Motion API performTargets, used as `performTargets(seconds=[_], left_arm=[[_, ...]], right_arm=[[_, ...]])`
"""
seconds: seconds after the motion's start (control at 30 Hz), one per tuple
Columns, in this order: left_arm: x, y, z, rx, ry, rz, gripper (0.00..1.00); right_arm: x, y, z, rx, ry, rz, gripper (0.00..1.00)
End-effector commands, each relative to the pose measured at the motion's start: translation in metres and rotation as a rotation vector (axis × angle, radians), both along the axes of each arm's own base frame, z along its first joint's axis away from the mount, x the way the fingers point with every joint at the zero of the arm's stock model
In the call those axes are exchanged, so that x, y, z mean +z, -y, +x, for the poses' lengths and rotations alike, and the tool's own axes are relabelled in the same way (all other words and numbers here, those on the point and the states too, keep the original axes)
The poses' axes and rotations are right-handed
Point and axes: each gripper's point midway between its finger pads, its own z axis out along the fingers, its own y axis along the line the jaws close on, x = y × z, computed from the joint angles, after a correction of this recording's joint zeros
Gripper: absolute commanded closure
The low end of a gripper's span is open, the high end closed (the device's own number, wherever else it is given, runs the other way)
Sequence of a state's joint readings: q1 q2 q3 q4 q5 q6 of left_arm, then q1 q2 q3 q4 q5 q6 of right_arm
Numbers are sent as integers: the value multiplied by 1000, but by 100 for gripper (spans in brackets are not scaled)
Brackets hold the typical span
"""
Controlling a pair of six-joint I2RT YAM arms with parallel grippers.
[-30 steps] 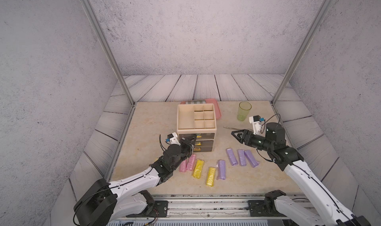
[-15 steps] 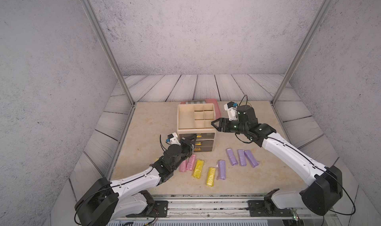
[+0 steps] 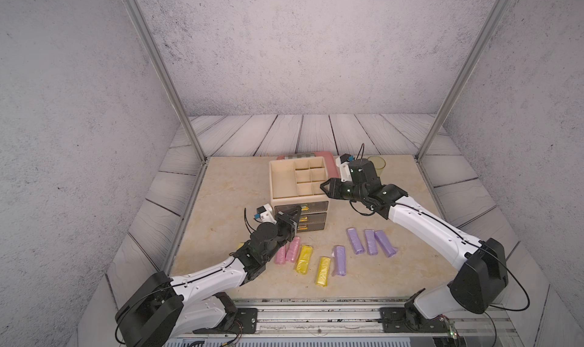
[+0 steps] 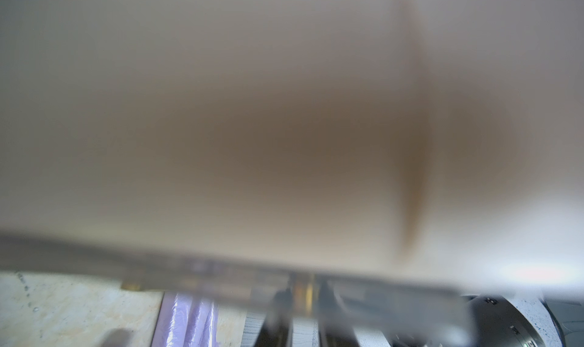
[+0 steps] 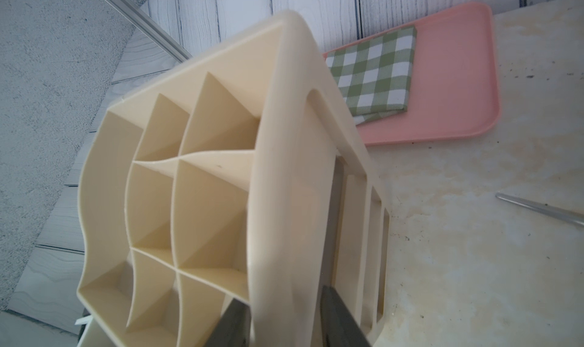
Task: Sort the rolls of trash bags by color and place them into the drawer
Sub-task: Open the drawer in the storage box.
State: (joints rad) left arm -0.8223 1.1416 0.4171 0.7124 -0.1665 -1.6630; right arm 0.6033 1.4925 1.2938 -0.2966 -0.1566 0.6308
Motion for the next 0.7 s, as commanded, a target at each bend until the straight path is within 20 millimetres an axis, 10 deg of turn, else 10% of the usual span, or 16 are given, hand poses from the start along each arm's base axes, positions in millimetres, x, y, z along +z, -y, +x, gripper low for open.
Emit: performTargets(seconds=[0.0, 0.67], left_arm=[[-53, 2, -15, -67, -118, 132, 93], [-37, 7, -48, -143, -121, 120, 95]], right_arm=[[-35, 21, 15, -131, -45, -78, 72], [-39, 16, 26, -206, -54, -52, 93]])
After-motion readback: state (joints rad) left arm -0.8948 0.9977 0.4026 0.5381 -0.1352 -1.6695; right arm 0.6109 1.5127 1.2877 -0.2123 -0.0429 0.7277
